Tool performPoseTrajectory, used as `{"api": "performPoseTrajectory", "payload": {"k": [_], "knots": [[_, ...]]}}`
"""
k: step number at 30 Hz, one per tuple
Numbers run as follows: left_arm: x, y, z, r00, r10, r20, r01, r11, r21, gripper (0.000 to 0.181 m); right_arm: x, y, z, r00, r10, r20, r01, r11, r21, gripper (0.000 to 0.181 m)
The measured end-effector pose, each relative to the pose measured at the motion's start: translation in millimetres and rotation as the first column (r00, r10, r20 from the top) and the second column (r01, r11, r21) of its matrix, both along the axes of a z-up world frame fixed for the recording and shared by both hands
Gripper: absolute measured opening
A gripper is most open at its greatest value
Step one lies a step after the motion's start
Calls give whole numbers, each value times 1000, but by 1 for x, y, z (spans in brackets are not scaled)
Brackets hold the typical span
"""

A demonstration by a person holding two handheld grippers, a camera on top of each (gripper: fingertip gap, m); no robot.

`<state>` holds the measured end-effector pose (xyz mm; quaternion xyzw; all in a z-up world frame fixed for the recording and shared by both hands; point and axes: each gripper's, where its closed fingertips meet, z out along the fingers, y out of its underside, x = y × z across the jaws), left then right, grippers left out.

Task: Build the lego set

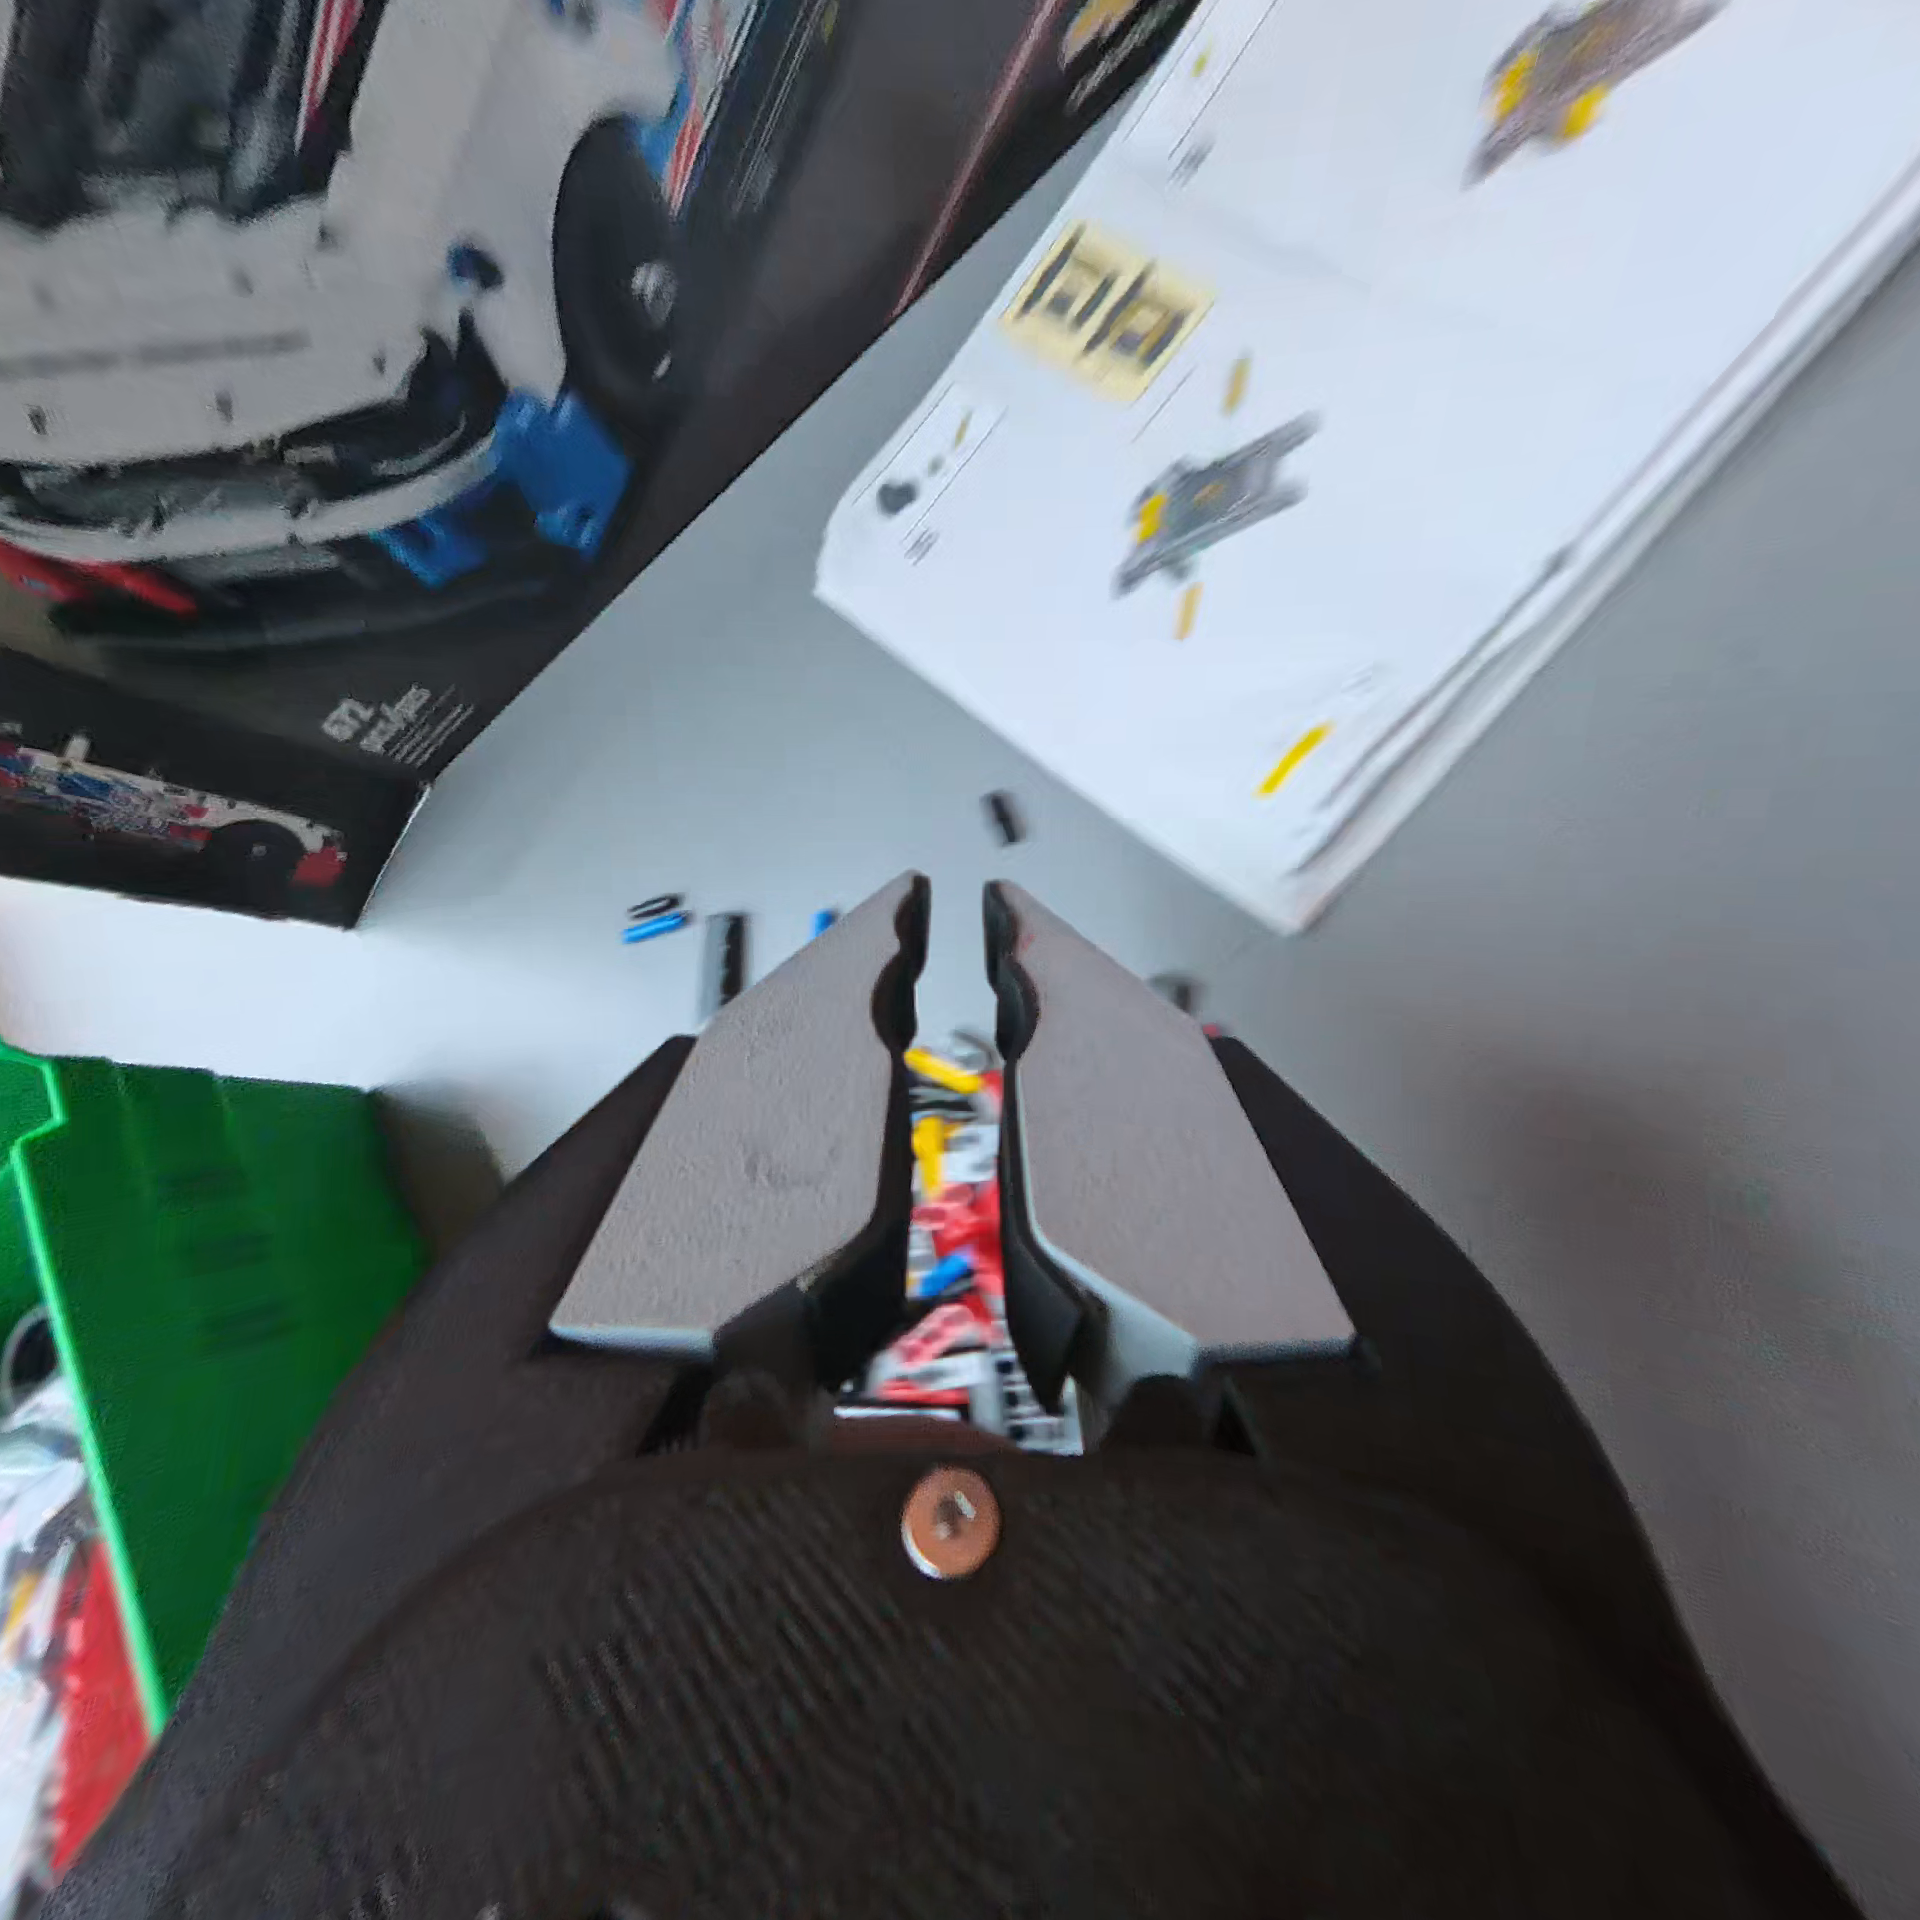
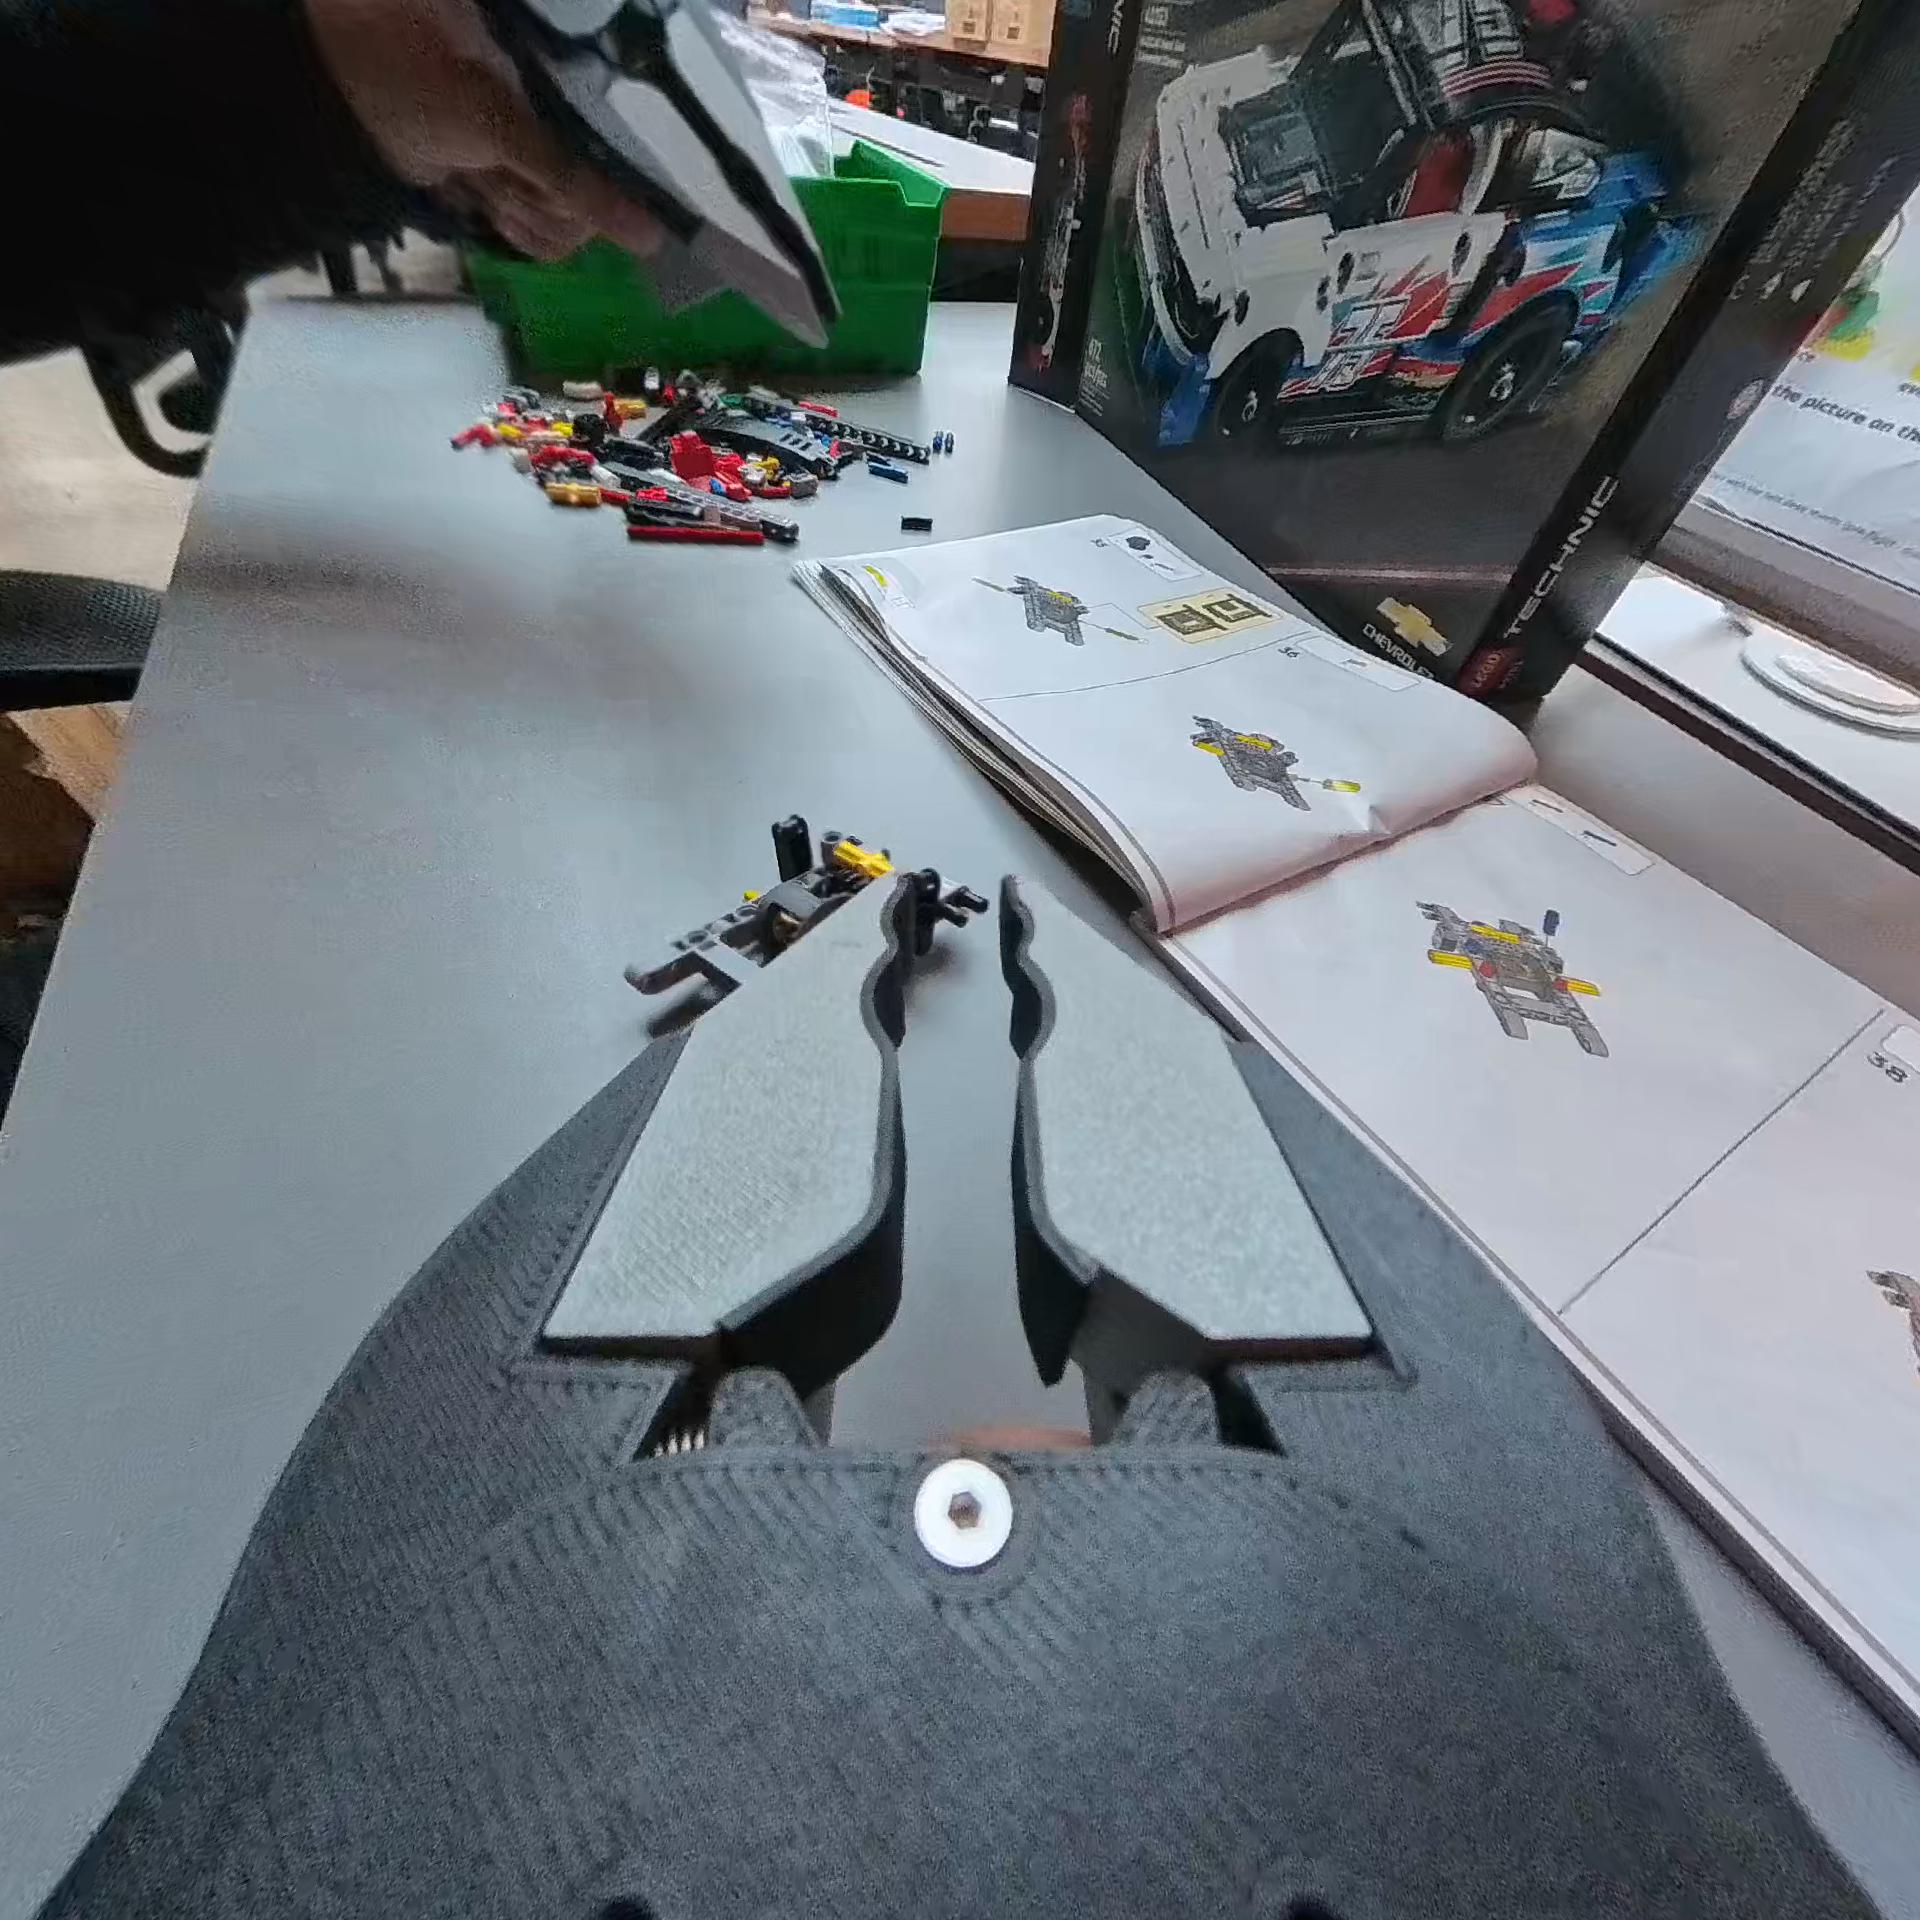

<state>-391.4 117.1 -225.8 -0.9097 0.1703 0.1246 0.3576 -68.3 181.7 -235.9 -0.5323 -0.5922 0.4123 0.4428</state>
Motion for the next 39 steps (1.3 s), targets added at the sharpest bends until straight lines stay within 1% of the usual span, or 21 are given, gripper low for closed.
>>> {"api": "performPoseTrajectory", "payload": {"k": [1, 3, 5, 7, 9, 11, 14, 17, 18, 21, 25, 27, 29, 30, 31, 33, 34, 36, 37, 39], "knots": [[-20, 3, -7, 1000, -5, 3, 5, 999, -43, 8, 0, -1, 0, 1000, 2, 0, -2, 1000, 4, 13], [-53, 5, -30, 1000, 8, 10, -7, 986, -166, 11, 0, -1, 0, 1000, 2, -3, -2, 1000, 8, 13], [-67, 6, -48, 999, 18, 49, -5, 965, -260, 14, 1, 0, 1, 1000, -2, -10, 2, 1000, 1, 13], [-67, 12, -52, 995, 5, 104, 24, 962, -272, 14, 2, 2, 2, 1000, -7, -13, 7, 1000, -11, 13], [-70, 15, -54, 995, -1, 103, 31, 956, -292, 14, 2, 3, 3, 1000, -8, -17, 7, 1000, -23, 13], [-71, 14, -61, 993, -8, 116, 47, 939, -341, 13, 2, 3, 3, 1000, -5, -16, 5, 1000, -27, 13], [-75, 17, -67, 995, -8, 95, 42, 930, -366, 19, 1, 1, 3, 1000, 3, -20, -3, 1000, -17, 12], [-71, 19, -76, 992, -25, 120, 71, 918, -389, 14, 2, 0, 7, 999, 4, -39, -3, 1000, 5, 9], [-71, 20, -79, 992, -23, 124, 71, 915, -398, 7, 2, 0, 7, 999, 1, -40, -1, 1000, 3, 9], [-68, 21, -79, 987, -10, 161, 73, 918, -390, 3, 3, 3, 9, 999, -6, -47, 6, 1000, -11, 9], [-68, 20, -78, 988, 12, 157, 52, 917, -395, 3, 4, 4, 12, 998, -9, -64, 7, 1000, -28, 9], [-59, 22, -69, 988, -2, 152, 59, 926, -372, 3, 4, 5, 13, 997, -10, -70, 7, 999, -42, 9], [-28, 28, -46, 983, -58, 177, 111, 946, -306, 3, 6, 9, 15, 996, -24, -80, 20, 999, -49, 9], [-2, 32, -31, 975, -109, 196, 160, 951, -266, 3, 7, 12, 16, 996, -37, -87, 32, 998, -54, 9], [30, 36, -17, 962, -174, 212, 221, 949, -226, 3, 8, 14, 18, 994, -45, -95, 39, 997, -63, 9], [105, 44, 4, 918, -318, 238, 356, 924, -140, 3, 9, 17, 21, 993, -55, -109, 46, 996, -81, 9], [145, 47, 9, 887, -385, 254, 421, 900, -108, 3, 9, 18, 22, 992, -61, -113, 52, 995, -82, 9], [216, 56, 8, 824, -495, 277, 530, 846, -64, 3, 10, 20, 23, 991, -73, -116, 66, 995, -69, 8], [245, 62, 4, 797, -536, 279, 572, 818, -61, 3, 11, 21, 23, 990, -82, -118, 76, 996, -55, 7], [287, 79, -11, 775, -572, 268, 610, 788, -84, 3, 16, 23, 31, 983, -107, -151, 107, 994, -11, 5]]}}
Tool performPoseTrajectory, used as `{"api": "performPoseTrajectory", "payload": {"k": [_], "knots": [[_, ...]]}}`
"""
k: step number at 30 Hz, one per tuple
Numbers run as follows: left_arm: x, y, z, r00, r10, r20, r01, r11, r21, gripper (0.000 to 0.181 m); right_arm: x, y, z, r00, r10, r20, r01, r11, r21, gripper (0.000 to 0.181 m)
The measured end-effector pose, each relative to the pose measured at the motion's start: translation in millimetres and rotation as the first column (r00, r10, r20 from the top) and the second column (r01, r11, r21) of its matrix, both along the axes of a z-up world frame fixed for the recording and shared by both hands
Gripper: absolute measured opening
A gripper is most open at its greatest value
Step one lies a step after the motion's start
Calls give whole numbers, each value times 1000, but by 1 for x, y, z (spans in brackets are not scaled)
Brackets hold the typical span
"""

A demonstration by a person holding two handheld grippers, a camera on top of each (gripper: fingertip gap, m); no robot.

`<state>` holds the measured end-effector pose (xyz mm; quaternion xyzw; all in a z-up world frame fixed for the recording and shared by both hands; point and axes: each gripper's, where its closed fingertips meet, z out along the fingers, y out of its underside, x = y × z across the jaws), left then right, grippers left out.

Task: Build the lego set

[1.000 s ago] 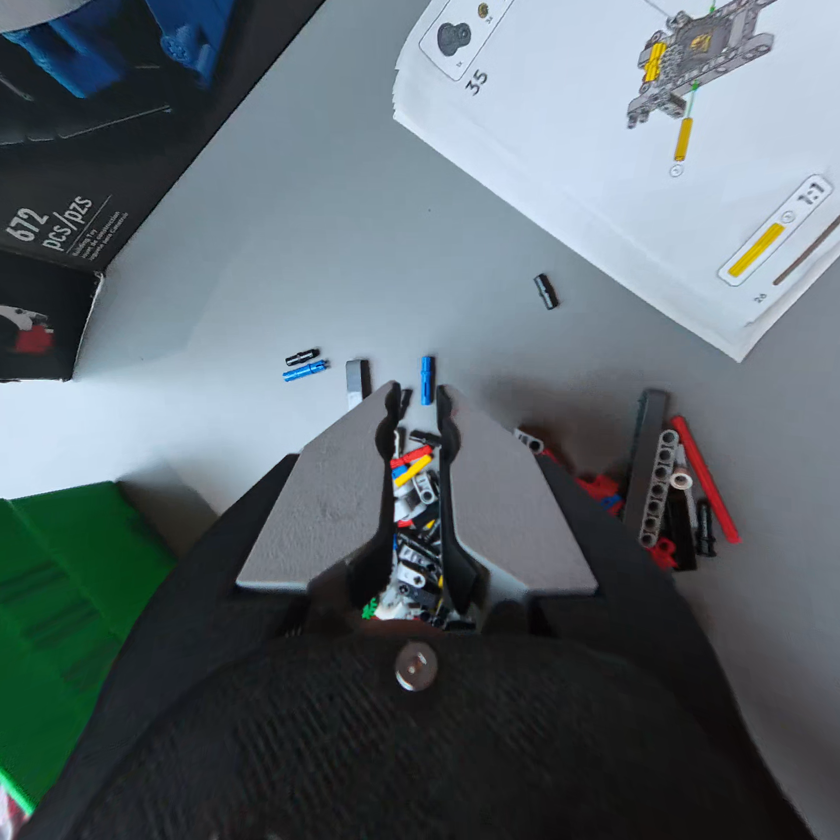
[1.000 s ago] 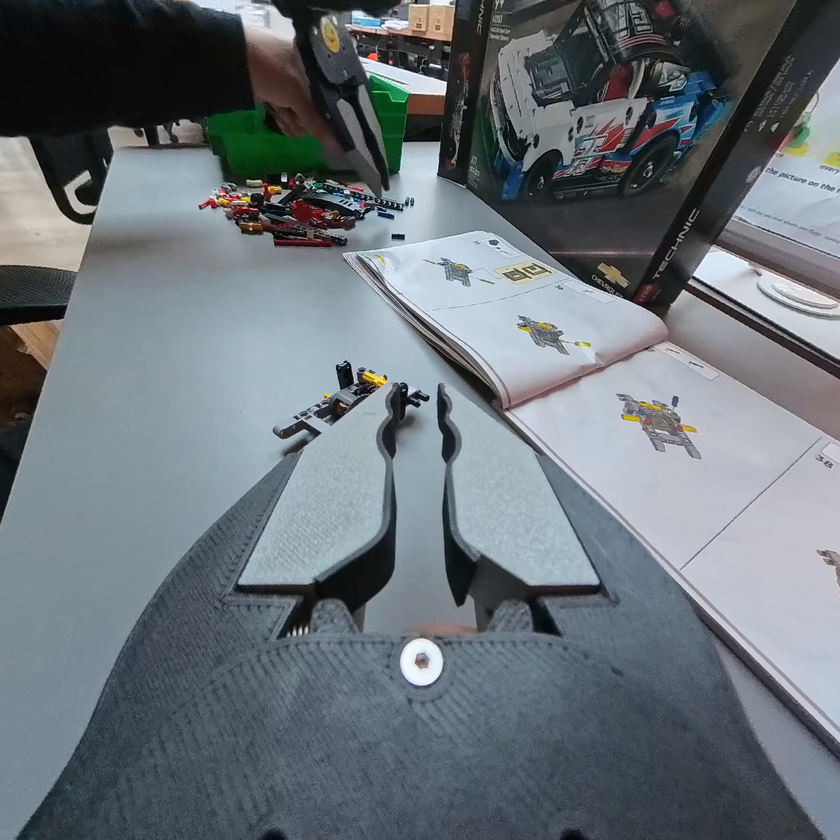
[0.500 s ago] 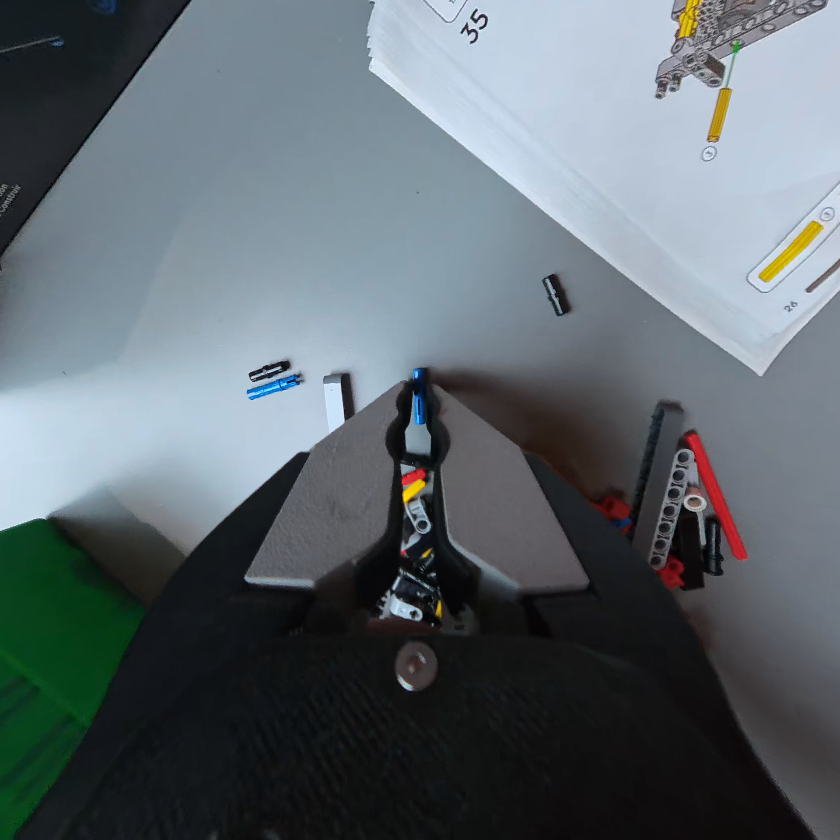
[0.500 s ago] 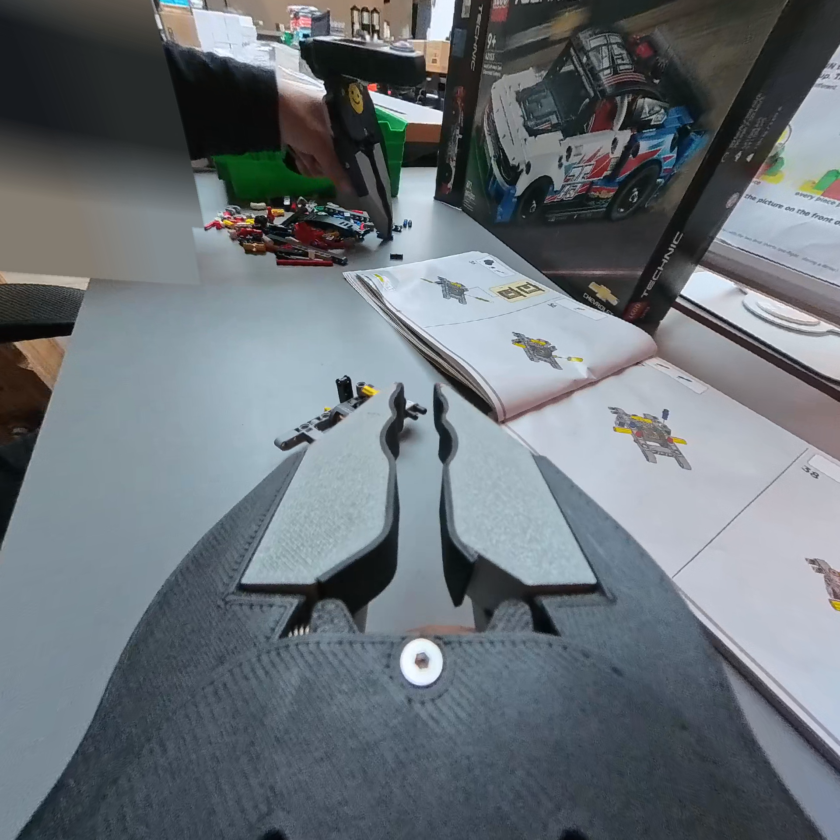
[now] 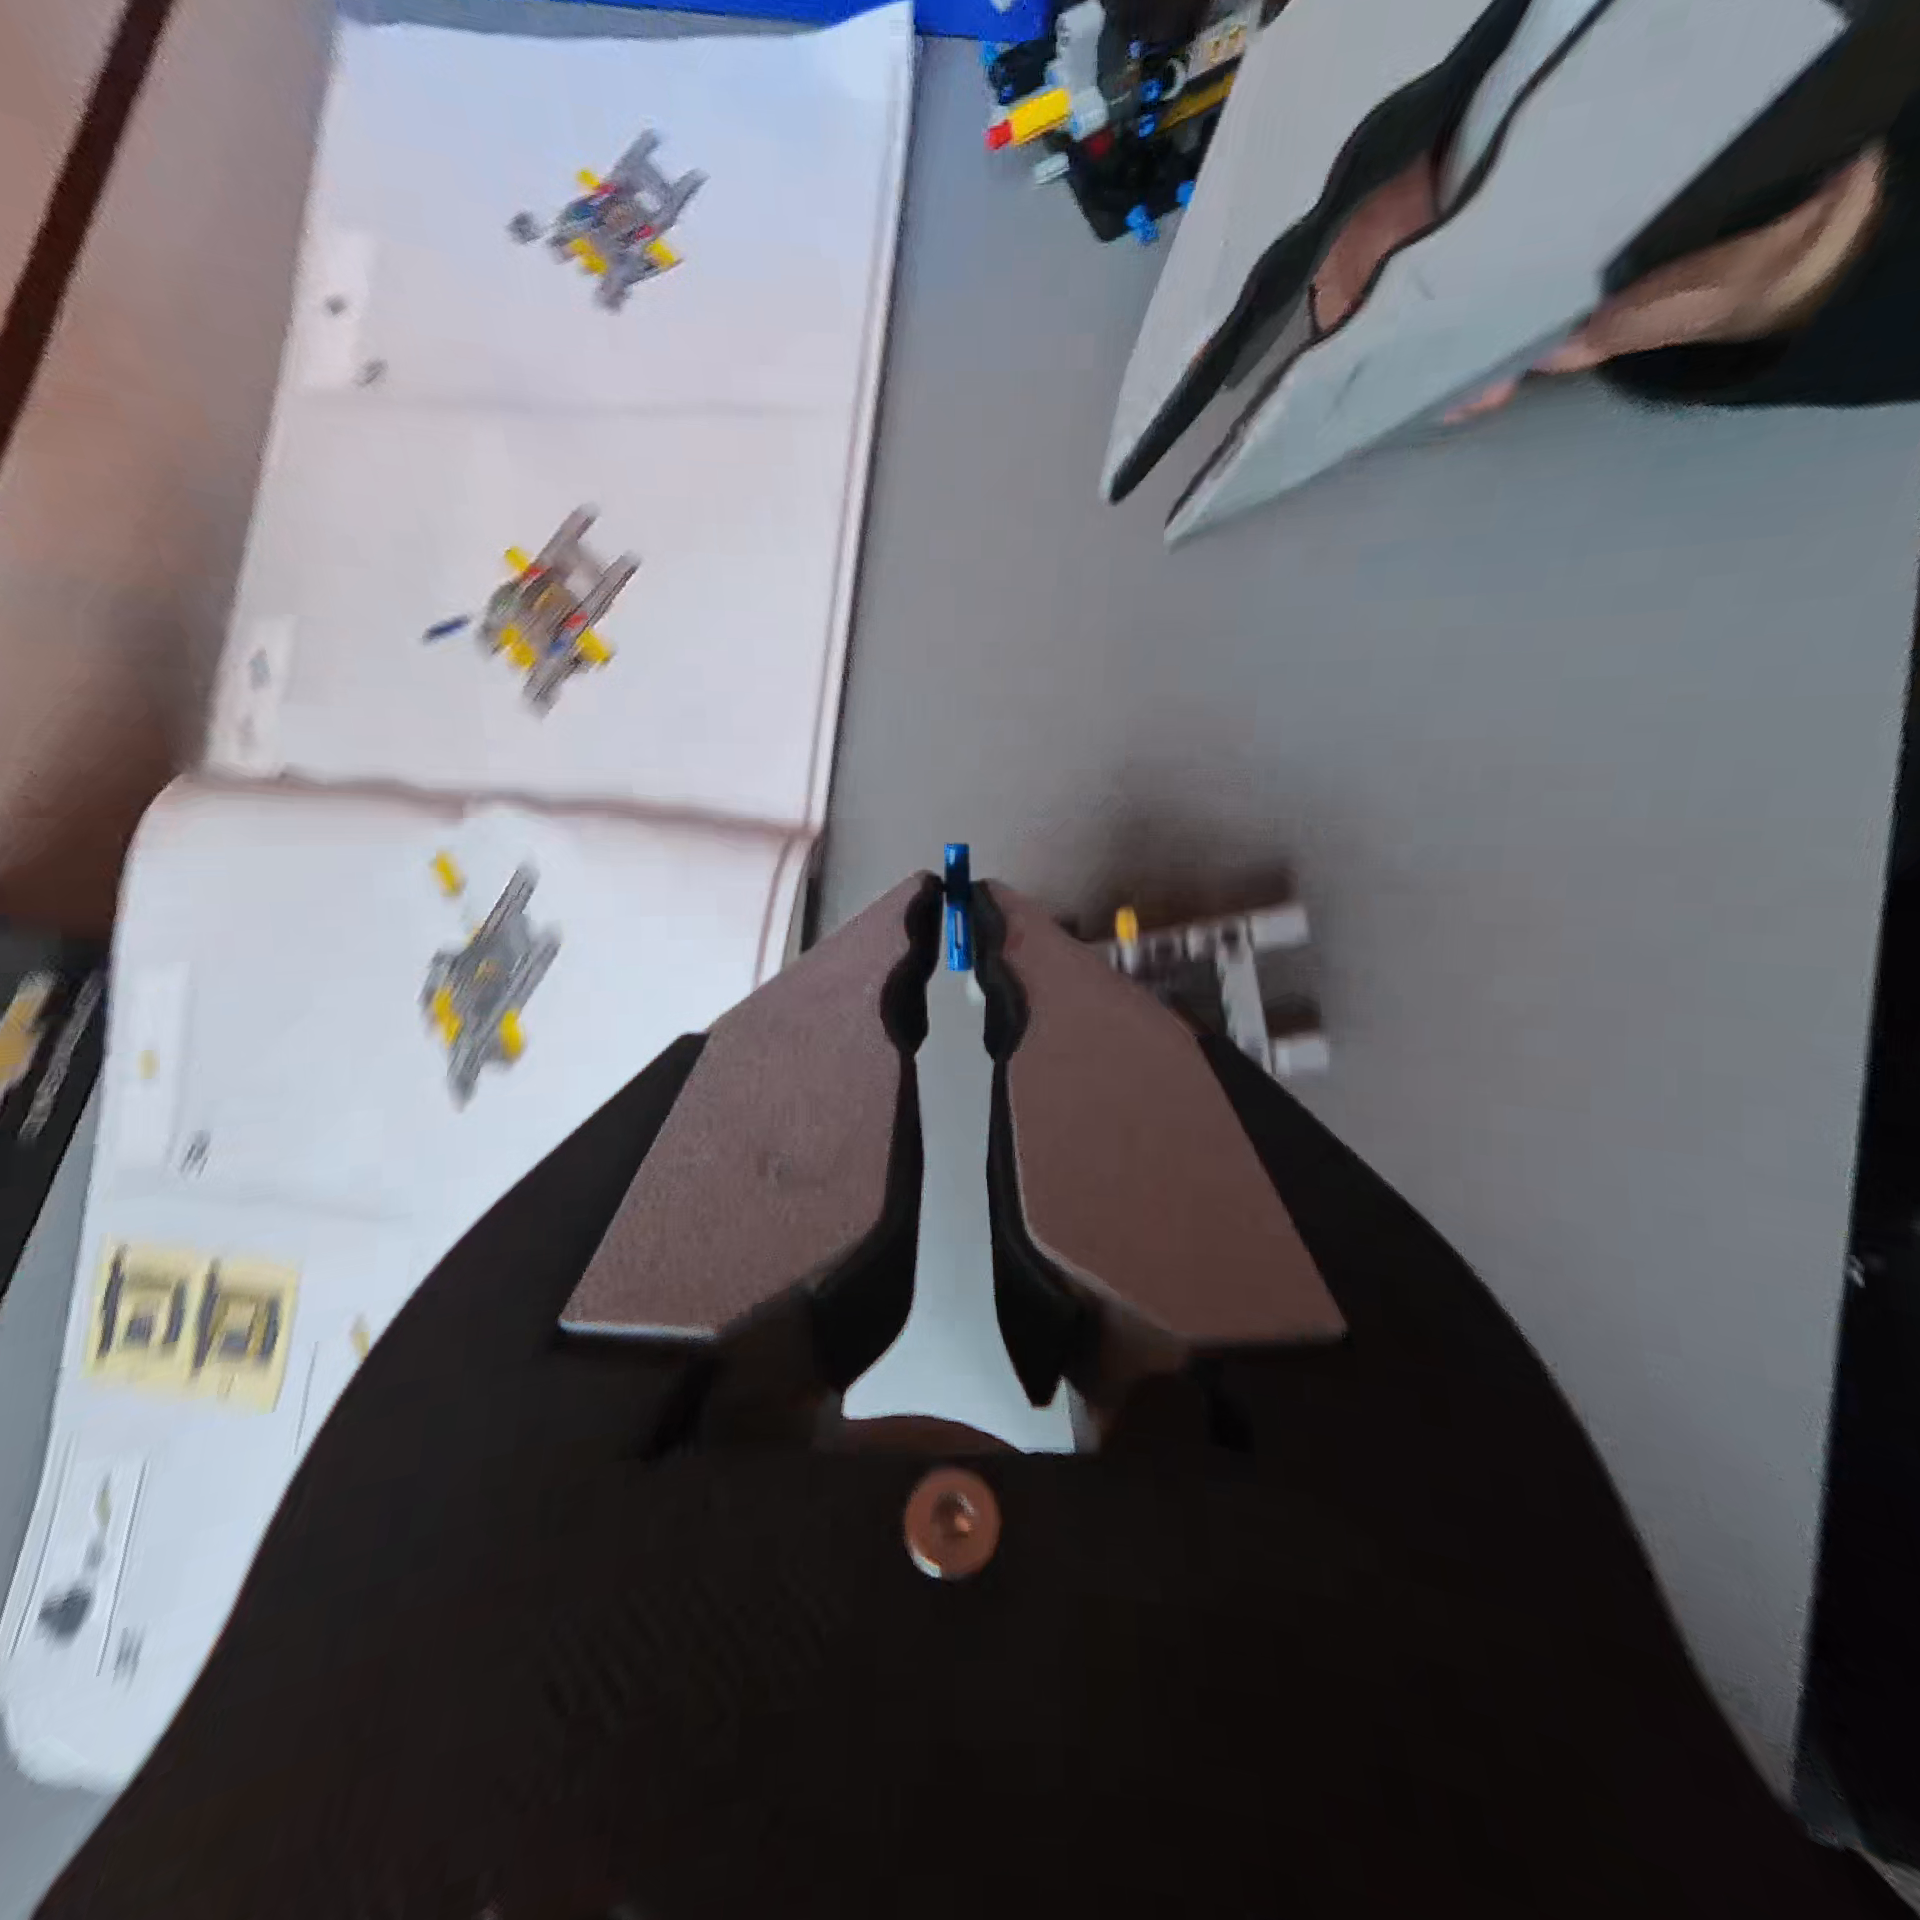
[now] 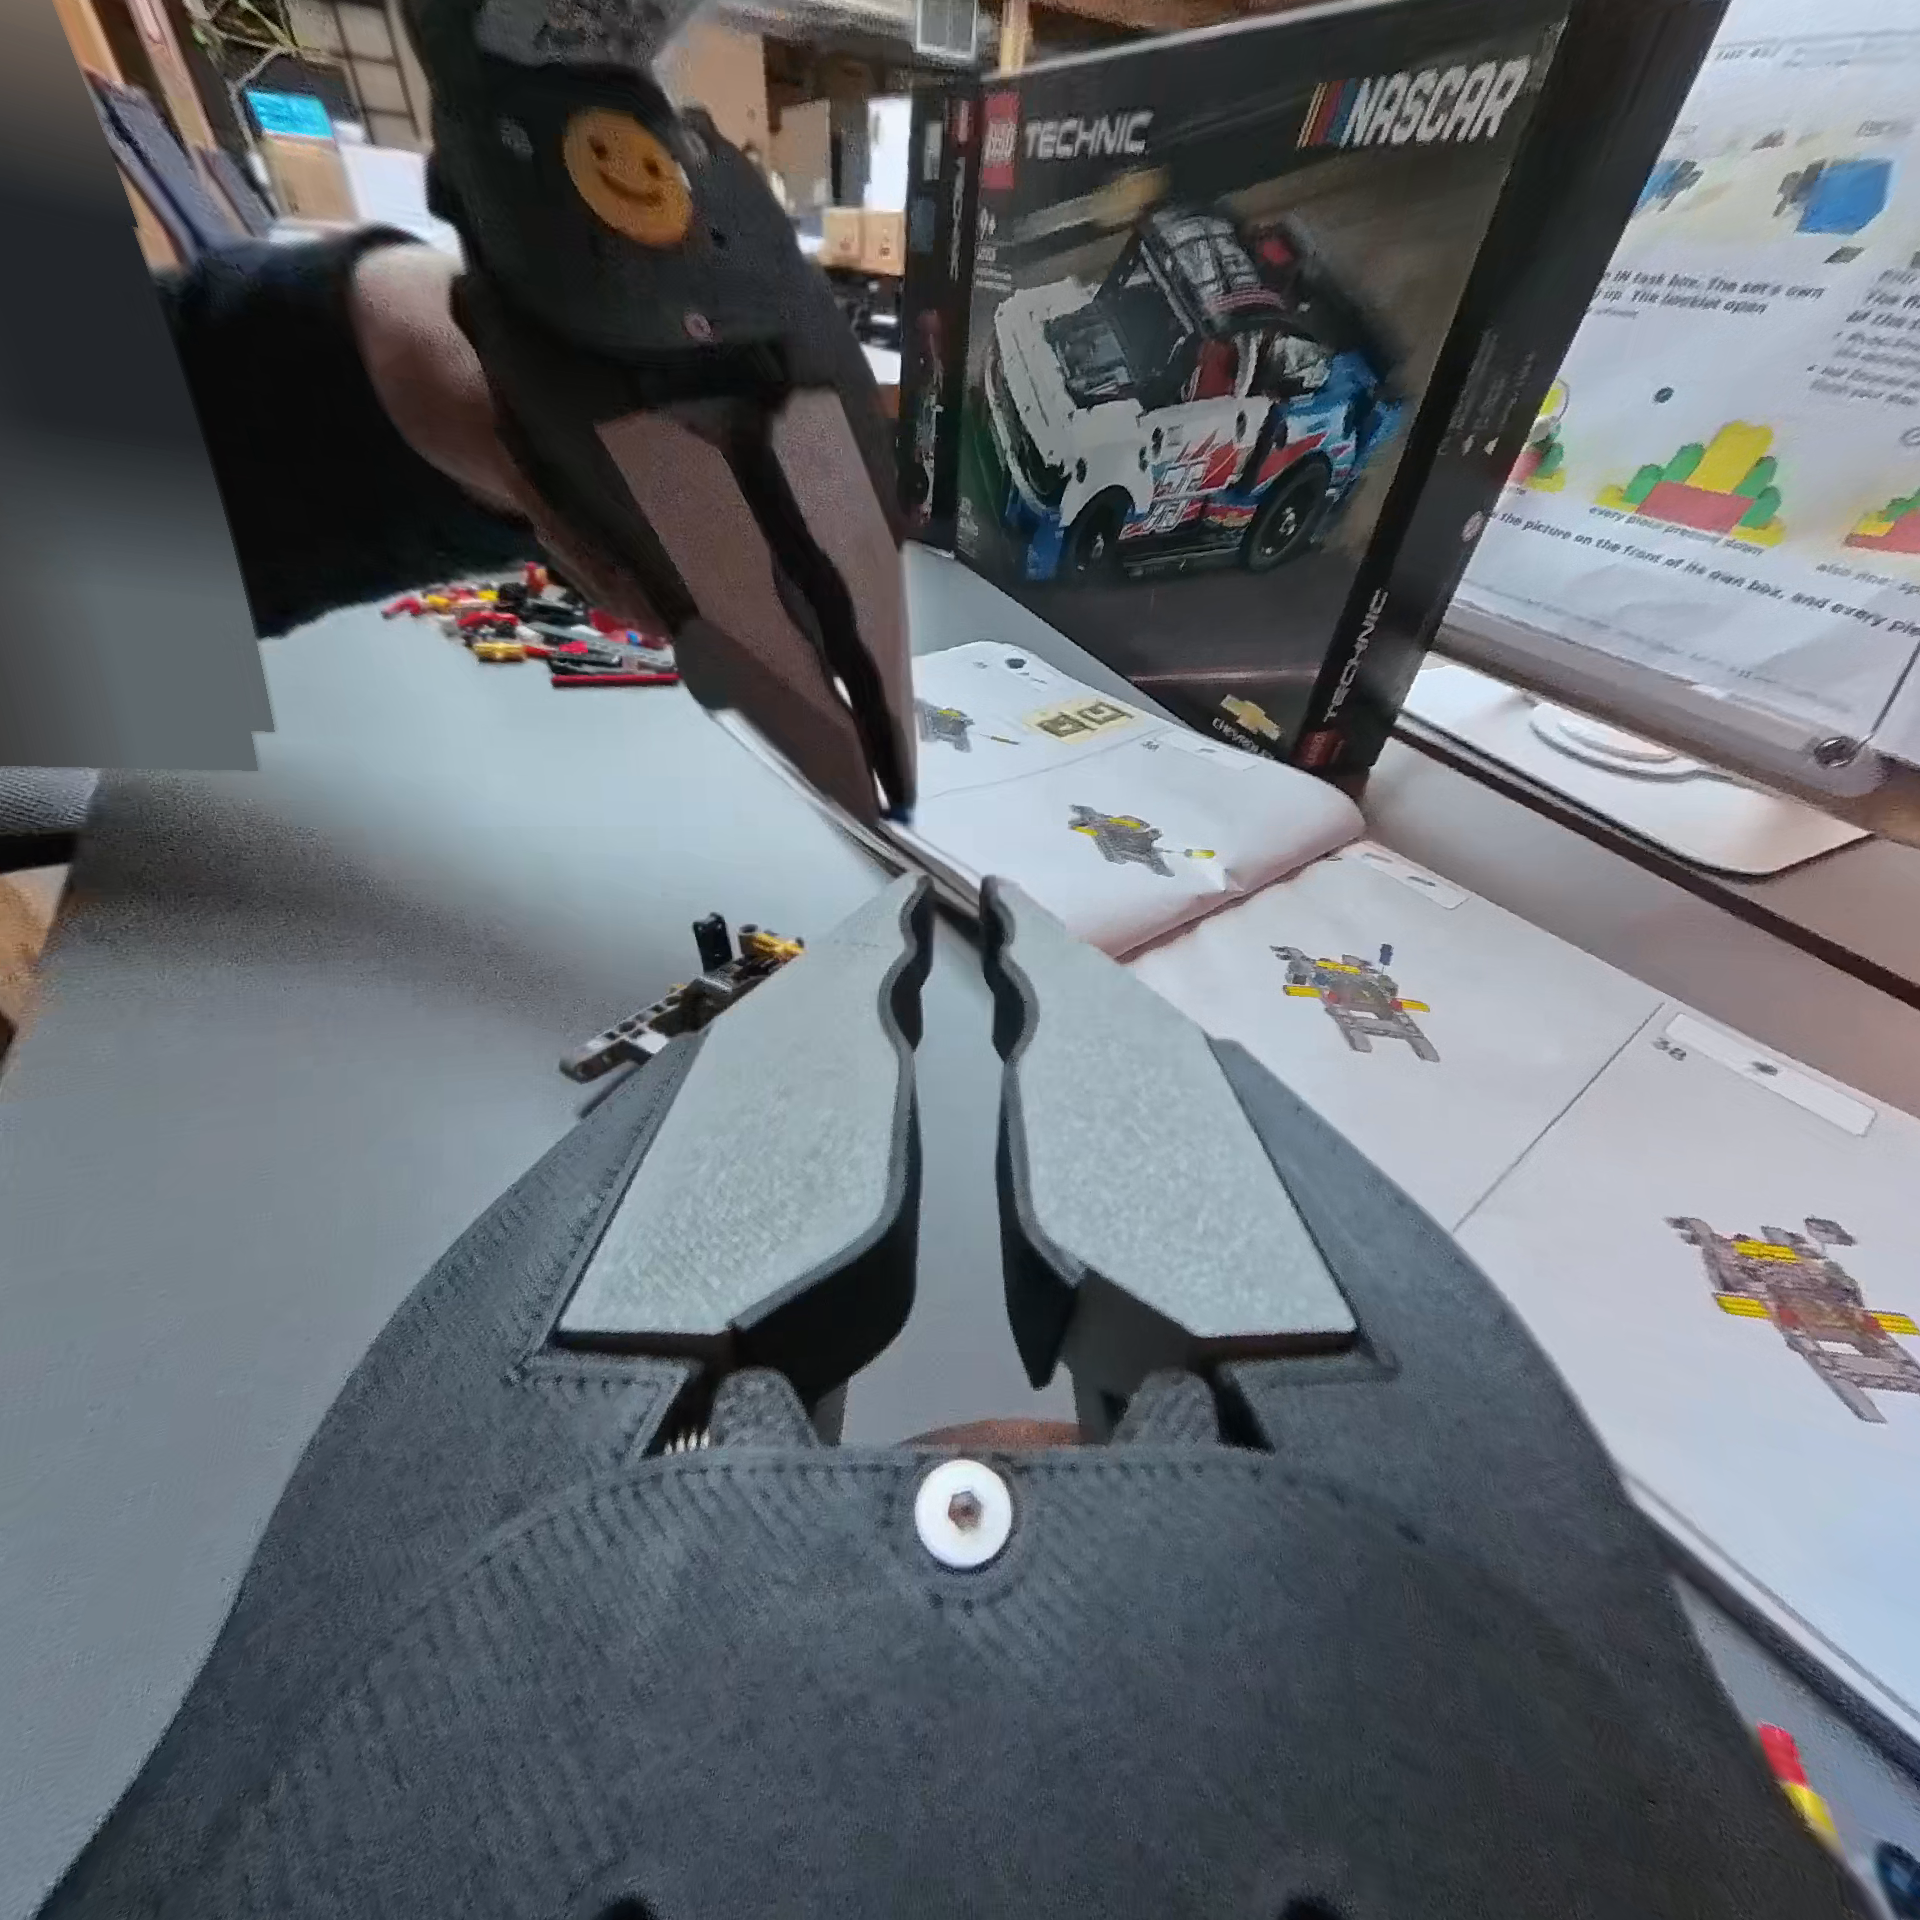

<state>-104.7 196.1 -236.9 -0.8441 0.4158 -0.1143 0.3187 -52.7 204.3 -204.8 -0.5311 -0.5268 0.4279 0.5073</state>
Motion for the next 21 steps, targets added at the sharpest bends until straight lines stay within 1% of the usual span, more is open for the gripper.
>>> {"api": "performPoseTrajectory", "payload": {"k": [2, 4, 6, 9, 11, 13, 15, 17, 19, 21], "knots": [[29, 13, -18, 999, -34, -11, 34, 999, -41, 3, 8, 1, 13, 998, -33, -54, 37, 997, 61, 2], [49, 17, -33, 998, -63, -5, 62, 994, -95, 3, 16, 3, 22, 992, -79, -96, 90, 989, 119, 0], [57, 19, -48, 995, -85, -49, 78, 990, -119, 3, 22, 10, 25, 986, -131, -104, 146, 978, 147, 0], [61, 19, -61, 991, -95, -95, 81, 987, -142, 4, 23, 14, 24, 985, -148, -91, 159, 979, 130, 0], [62, 17, -61, 991, -105, -84, 92, 985, -146, 10, 23, 17, 24, 983, -161, -85, 170, 979, 116, 0], [64, 14, -58, 993, -112, -45, 104, 984, -146, 16, 23, 19, 23, 981, -175, -79, 183, 977, 111, 0], [62, 12, -57, 995, -95, -21, 90, 983, -162, 18, 23, 22, 22, 979, -191, -73, 198, 975, 104, 0], [54, 9, -51, 997, -73, -10, 71, 985, -159, 22, 24, 24, 22, 978, -195, -76, 202, 975, 90, 0], [41, 4, -38, 999, -41, 27, 44, 991, -130, 22, 24, 24, 20, 980, -186, -71, 190, 979, 69, 0], [15, 0, -27, 999, 26, 40, -22, 997, -78, 23, 22, 21, 16, 986, -157, -51, 160, 986, 47, 0]]}}
